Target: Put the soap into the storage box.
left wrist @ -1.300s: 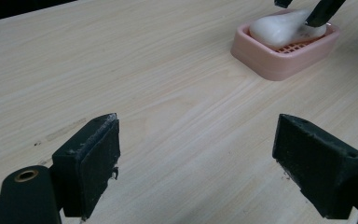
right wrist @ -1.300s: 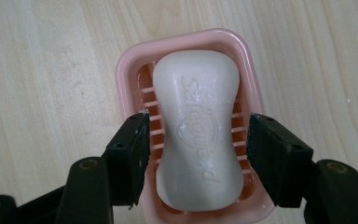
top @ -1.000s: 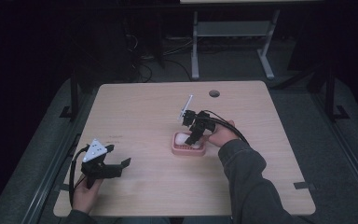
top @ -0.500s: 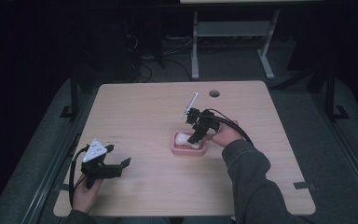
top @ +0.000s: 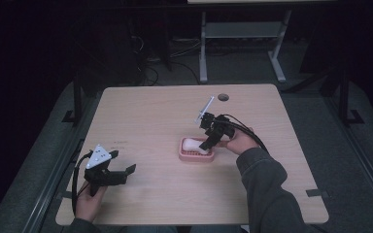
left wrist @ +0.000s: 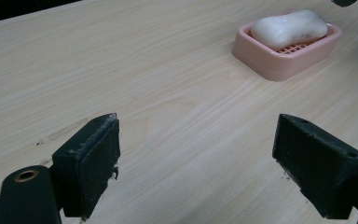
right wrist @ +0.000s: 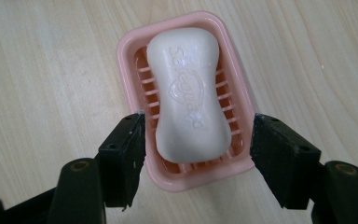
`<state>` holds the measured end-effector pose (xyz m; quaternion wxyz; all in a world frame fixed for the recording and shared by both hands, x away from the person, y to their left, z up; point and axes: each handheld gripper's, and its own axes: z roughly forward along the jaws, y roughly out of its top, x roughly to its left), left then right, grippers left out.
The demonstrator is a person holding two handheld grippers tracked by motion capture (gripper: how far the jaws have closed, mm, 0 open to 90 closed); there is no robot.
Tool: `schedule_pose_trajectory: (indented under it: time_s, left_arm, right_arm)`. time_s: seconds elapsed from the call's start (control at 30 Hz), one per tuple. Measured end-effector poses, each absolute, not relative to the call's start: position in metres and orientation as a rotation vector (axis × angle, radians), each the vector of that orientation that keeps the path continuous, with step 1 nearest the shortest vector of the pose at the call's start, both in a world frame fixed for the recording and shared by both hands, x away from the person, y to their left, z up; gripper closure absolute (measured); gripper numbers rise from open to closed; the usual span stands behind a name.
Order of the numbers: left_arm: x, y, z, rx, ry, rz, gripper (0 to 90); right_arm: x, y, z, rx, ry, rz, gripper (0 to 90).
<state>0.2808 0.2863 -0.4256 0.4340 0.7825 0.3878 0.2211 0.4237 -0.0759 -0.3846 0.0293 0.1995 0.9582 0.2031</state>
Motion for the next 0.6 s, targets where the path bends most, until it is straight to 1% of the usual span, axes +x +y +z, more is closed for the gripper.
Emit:
schedule_pose_trajectory:
  time_s: [0.6]
  left_arm:
    - [0.281,0.286,-0.426,1.949,0.967,0.552,14.5]
  right_arm:
    - [0.417,-0.097,-0.383,0.675,2.929,0.663,34.2]
